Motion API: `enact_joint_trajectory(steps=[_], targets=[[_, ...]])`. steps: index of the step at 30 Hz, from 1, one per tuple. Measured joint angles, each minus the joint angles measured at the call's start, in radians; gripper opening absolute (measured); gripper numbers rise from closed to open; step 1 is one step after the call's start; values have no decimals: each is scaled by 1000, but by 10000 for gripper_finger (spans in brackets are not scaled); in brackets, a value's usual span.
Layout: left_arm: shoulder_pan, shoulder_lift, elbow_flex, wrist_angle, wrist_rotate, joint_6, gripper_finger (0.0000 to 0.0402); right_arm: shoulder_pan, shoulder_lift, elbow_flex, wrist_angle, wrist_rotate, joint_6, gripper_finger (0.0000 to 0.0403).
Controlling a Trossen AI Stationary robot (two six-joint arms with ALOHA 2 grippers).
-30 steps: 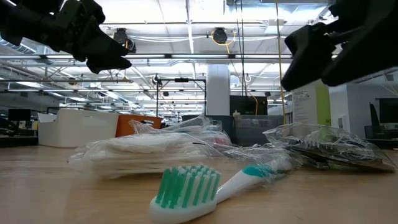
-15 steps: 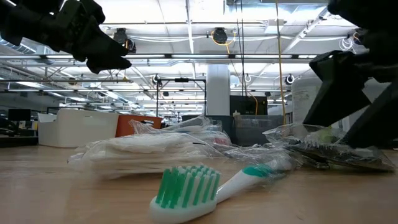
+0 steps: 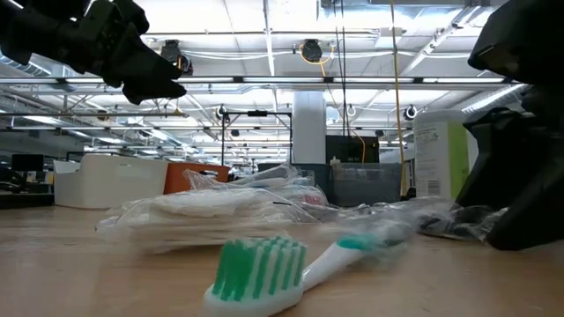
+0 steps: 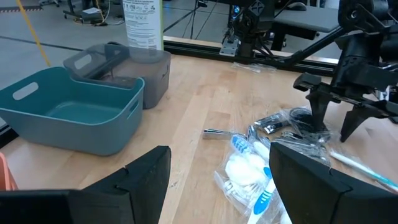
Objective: Pick & Place Travel size toiletries
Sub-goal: Put the black hairbrush into the orange bin
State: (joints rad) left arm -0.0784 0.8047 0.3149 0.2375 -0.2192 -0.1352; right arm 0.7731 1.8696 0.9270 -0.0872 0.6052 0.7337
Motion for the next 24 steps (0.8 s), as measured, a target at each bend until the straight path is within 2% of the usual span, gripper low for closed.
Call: enact_joint_trajectory(steps=[14, 20, 24], targets=[[0, 0, 0, 0, 0, 0, 269, 2, -34, -4, 4, -48, 14, 65], [0, 0, 0, 0, 0, 0, 269, 22, -132, -8, -4, -71, -17, 12], [0, 0, 0, 0, 0, 0, 269, 37, -221, -7, 3, -51, -70, 4]])
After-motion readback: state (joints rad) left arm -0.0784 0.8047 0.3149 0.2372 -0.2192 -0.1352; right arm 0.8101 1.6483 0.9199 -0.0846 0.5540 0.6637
